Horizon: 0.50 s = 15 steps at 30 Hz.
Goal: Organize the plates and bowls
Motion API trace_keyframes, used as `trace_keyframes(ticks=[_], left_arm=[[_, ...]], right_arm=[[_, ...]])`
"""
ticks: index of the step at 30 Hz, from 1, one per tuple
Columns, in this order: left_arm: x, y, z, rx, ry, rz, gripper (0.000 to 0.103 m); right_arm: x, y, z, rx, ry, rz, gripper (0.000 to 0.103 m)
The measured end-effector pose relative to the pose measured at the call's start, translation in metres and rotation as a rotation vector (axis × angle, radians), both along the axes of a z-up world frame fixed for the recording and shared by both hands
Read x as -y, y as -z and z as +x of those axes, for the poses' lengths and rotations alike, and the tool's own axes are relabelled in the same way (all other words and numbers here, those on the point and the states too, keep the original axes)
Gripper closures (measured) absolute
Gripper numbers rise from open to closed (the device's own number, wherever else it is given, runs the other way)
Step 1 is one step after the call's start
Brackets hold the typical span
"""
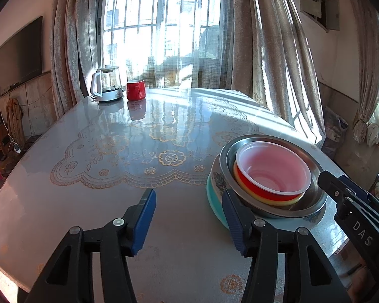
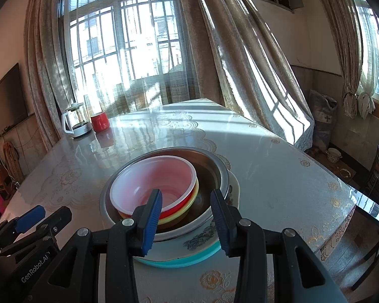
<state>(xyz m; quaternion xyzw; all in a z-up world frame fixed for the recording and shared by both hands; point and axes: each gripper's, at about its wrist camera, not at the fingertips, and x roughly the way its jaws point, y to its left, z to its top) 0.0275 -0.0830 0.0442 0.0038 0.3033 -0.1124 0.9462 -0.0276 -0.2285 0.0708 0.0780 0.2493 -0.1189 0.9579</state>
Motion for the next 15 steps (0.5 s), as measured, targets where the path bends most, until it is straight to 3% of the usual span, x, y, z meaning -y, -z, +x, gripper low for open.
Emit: trace_keyframes(ticks=[15], left_arm=[[0.0020, -0.0016, -0.0007, 0.013, -0.001, 0.016, 0.041]], right_arm=[[0.0029, 0.0024, -0.0021, 0.006, 0.005, 0.010, 0.061]])
